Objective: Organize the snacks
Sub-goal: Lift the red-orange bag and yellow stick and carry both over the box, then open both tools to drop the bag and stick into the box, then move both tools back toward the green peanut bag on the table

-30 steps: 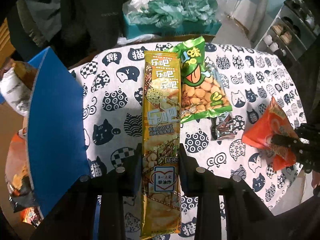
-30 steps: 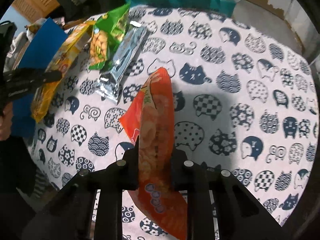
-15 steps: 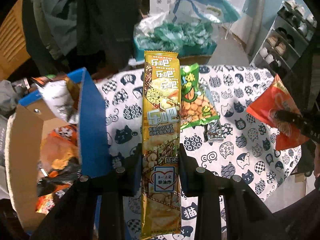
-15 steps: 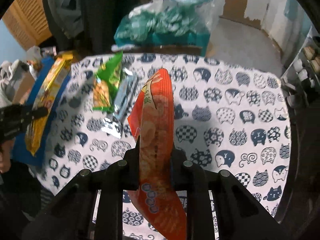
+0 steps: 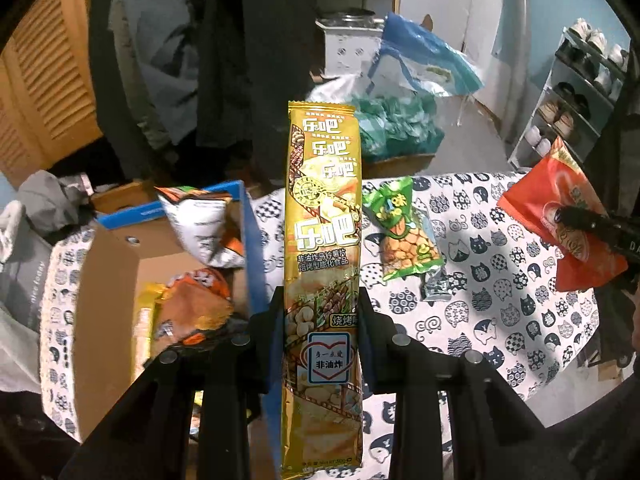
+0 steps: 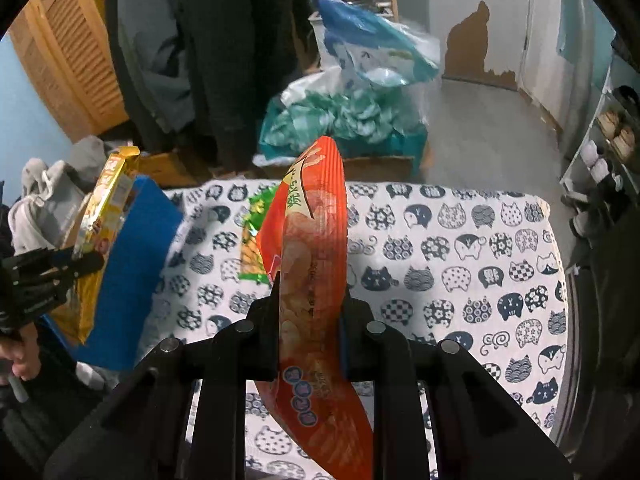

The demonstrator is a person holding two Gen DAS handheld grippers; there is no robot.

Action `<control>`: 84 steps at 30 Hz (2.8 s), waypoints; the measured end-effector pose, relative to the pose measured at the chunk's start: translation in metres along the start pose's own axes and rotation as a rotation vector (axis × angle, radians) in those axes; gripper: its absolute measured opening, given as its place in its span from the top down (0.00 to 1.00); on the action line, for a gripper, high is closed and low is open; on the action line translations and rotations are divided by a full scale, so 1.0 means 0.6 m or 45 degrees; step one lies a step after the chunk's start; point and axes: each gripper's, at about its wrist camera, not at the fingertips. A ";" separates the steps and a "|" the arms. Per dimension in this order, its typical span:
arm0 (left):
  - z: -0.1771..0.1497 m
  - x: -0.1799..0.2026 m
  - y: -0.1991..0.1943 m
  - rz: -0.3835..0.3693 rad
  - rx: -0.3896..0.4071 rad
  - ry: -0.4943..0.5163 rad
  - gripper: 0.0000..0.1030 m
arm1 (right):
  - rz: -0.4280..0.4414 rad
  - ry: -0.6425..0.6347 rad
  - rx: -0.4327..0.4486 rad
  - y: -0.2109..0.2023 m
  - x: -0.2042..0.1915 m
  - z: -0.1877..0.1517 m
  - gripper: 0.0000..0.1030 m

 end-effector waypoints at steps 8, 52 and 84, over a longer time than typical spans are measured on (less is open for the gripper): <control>-0.013 -0.037 -0.039 0.022 0.040 -0.033 0.69 | 0.054 -0.040 0.043 -0.017 -0.054 0.026 0.82; -0.109 -0.308 -0.017 0.219 -0.036 -0.387 0.68 | 0.370 -0.385 -0.168 0.166 -0.469 0.086 0.82; -0.049 -0.251 -0.054 0.185 0.075 -0.364 0.38 | 0.291 -0.172 -0.073 0.118 -0.333 0.105 0.30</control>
Point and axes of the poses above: each gripper's, at about its wrist camera, not at the fingertips, and y roughly the way its jaws point, x to its right, z to its top, and after that the axes turned 2 degrees about -x, right-handed
